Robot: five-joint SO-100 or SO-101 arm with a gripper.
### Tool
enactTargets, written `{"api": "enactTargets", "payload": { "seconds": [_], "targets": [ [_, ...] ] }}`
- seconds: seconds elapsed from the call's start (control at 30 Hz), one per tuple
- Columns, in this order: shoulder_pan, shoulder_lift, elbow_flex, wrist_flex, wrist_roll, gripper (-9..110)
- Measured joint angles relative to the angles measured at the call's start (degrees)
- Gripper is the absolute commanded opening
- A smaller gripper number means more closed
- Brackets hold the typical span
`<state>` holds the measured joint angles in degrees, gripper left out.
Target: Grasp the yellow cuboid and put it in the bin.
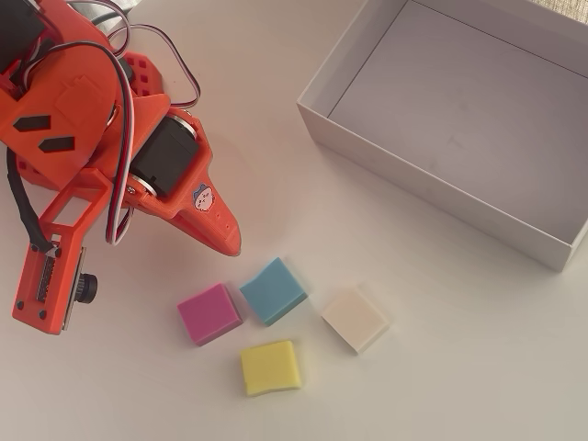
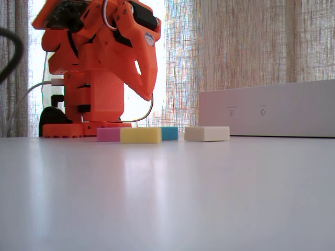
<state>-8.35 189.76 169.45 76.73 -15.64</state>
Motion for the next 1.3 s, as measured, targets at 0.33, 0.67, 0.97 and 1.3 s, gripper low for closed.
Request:
{"api": "enactTargets", "payload": {
  "seconds": [0.33, 0.67, 0.97, 1.3],
  "targets": [
    [0.0, 0.0, 0.0, 0.0, 0.0, -4],
    [0.2, 0.0, 0.0, -0.5, 0.0, 17],
    [-0.5, -16.3, -19.4, -7.0, 1.3, 28],
    [-2.5, -51.6, -56.2, 5.9, 19.1, 31]
  ]
}}
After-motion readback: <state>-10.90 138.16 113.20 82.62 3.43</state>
